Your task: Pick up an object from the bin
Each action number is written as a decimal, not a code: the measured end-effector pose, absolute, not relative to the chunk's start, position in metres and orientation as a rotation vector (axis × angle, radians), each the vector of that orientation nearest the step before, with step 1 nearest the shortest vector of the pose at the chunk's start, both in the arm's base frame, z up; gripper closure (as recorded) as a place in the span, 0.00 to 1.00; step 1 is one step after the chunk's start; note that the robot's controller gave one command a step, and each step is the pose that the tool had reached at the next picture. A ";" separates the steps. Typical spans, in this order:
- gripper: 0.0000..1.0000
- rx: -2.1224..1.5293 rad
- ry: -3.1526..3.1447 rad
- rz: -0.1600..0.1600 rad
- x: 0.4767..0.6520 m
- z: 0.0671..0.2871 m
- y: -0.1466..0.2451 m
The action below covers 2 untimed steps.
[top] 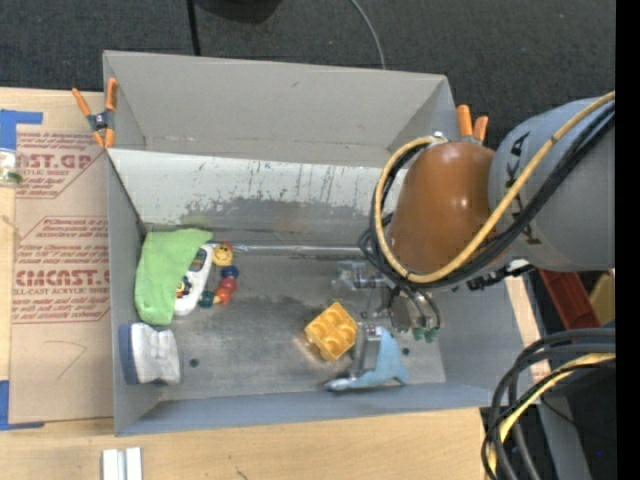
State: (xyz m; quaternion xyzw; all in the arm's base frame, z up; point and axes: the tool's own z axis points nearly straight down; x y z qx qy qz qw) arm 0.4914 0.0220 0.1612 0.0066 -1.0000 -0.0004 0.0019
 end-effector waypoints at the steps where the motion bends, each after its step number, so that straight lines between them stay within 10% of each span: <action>1: 0.00 0.074 -3.144 -0.001 0.492 0.129 0.034; 2: 0.00 0.173 -3.135 -0.002 0.492 0.105 0.035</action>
Offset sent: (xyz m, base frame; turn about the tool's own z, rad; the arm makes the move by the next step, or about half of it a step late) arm 0.0012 0.0129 -0.0641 -0.0707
